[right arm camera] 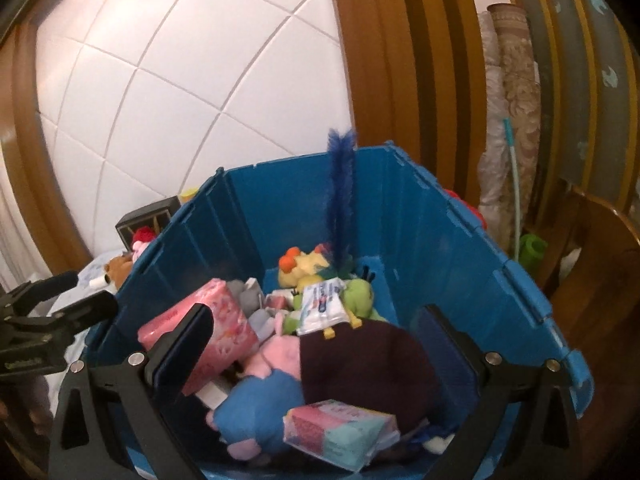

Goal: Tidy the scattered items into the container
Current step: 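Withdraw both tools from the crate back over the table pile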

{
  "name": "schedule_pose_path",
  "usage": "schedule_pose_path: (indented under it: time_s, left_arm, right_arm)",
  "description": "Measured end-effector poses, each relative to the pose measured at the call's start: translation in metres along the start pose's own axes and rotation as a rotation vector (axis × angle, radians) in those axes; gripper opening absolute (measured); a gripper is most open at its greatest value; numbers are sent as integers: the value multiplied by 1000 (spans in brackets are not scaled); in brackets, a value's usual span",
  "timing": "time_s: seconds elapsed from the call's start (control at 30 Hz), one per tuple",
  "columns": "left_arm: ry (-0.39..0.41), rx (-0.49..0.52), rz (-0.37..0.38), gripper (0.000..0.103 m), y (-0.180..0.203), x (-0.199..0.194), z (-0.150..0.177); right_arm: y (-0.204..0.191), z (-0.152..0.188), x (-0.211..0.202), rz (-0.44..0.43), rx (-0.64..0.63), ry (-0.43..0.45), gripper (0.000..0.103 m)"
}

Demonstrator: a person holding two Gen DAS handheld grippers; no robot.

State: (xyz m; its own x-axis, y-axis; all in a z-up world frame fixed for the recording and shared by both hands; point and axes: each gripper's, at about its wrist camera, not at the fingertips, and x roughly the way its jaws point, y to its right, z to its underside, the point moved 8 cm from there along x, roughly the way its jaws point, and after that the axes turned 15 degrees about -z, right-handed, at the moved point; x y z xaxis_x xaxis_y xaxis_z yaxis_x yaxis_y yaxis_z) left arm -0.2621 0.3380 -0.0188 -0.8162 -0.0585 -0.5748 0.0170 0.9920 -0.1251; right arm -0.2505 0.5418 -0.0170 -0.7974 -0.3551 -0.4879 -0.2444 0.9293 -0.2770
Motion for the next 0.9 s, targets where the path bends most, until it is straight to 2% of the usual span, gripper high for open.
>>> schedule_pose_path:
  time_s: [0.53,0.9]
  left_arm:
    - [-23,-57,-75,103,-63,-21,37]
    - [-53,-118,-137,103,-146,-22,61]
  right_arm:
    - [-55,25,7,-29,-47,-38,103]
    - [-133,39,30,-69,-121,-69,103]
